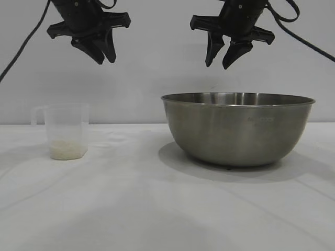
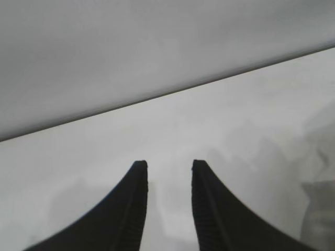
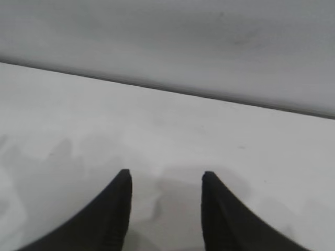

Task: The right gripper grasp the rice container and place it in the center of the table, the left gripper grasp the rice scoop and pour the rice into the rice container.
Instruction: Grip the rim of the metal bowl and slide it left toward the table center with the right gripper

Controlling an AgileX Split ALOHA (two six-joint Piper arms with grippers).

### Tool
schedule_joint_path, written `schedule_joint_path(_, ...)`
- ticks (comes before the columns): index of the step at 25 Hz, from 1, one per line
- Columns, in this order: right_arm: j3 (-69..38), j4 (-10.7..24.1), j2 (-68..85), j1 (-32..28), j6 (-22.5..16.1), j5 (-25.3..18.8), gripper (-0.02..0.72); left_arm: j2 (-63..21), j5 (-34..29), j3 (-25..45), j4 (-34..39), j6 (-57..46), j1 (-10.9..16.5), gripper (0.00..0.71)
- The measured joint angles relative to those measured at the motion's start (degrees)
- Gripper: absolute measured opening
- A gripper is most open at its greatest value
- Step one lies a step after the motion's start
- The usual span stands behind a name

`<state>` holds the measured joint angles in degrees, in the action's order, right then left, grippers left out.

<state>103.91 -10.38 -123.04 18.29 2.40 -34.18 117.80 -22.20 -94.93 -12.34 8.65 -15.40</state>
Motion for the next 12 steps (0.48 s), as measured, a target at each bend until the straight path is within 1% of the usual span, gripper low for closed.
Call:
schedule_joint_path(9,0.0,-0.28,0.0,0.0,0.0,0.0,0.262,0.0,0.0,0.0,0.0,0.0,0.0,0.179)
schedule_joint_path(12,0.0,-0.28,0.0,0.0,0.0,-0.97,0.262,0.0,-0.09,0.0,0.0,0.0,0.0,0.179)
